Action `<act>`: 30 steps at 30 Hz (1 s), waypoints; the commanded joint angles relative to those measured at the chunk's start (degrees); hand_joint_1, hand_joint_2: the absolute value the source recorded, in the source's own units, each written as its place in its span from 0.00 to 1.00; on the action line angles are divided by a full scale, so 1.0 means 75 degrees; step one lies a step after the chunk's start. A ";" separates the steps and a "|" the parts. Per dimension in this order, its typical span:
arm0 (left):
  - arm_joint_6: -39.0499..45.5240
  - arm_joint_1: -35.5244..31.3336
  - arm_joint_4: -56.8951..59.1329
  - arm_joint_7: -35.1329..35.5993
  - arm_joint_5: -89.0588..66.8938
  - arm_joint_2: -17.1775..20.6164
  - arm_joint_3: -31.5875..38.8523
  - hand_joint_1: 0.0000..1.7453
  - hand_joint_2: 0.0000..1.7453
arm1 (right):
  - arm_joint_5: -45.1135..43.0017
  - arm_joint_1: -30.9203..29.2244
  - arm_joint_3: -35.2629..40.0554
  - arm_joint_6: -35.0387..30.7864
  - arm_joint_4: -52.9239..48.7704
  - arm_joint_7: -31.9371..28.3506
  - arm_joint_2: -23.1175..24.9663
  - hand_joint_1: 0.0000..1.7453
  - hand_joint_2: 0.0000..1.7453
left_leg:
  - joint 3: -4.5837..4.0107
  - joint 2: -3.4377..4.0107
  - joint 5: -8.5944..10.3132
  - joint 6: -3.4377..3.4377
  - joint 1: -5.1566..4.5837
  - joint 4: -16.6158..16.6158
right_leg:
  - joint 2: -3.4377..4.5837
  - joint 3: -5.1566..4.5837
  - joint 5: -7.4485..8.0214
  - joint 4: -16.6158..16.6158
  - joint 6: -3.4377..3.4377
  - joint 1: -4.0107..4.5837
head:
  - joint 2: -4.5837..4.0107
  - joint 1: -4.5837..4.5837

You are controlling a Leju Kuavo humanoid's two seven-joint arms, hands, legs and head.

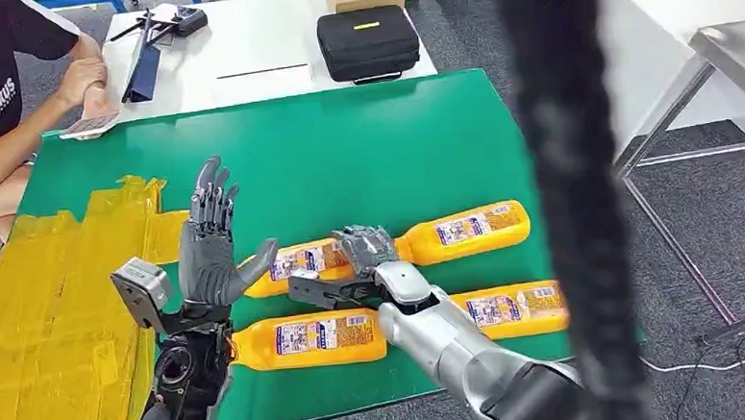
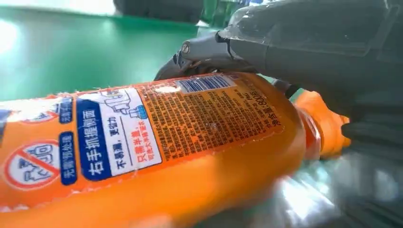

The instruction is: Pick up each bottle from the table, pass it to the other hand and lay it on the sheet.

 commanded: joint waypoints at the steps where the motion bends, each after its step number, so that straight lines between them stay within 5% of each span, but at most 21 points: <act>1: 0.0078 -0.0007 -0.0108 -0.0012 -0.0085 0.0092 0.0162 0.00 1.00 | -0.0932 0.0252 -0.1770 -0.1751 -0.0863 -0.0922 -0.0077 1.00 1.00 | 0.0067 0.0007 -0.0038 -0.0029 0.0012 0.0007 | -0.0012 0.0071 -0.0036 0.0000 -0.0003 0.0013 | 0.0000 -0.0003; 19: -0.0329 -0.0085 -0.0184 0.0165 0.1350 -0.0085 0.0303 0.00 1.00 | -0.3638 0.0882 -0.3369 -0.1672 -0.1926 -0.2459 -0.0041 1.00 1.00 | 0.0024 -0.0011 -0.0012 -0.0016 0.0003 0.0001 | -0.0019 0.0028 -0.0015 -0.0002 -0.0002 0.0004 | 0.0000 -0.0003; 28: -0.0208 -0.0620 0.1251 0.0665 0.2199 -0.0159 0.0330 0.00 1.00 | -0.4504 0.1220 -0.2995 -0.0885 -0.2460 -0.3257 0.0117 1.00 1.00 | 0.0033 -0.0006 -0.0015 -0.0020 0.0005 0.0001 | -0.0017 0.0037 -0.0017 -0.0002 -0.0003 0.0007 | 0.0000 -0.0003; 30: -0.0136 -0.0712 0.1388 0.0735 0.2293 -0.0115 0.0232 0.00 1.00 | -0.5473 0.1440 -0.2835 0.0242 -0.2935 -0.4009 0.0141 1.00 1.00 | 0.0030 -0.0007 -0.0012 -0.0018 0.0004 -0.0001 | -0.0019 0.0033 -0.0015 -0.0003 -0.0003 0.0006 | 0.0000 -0.0003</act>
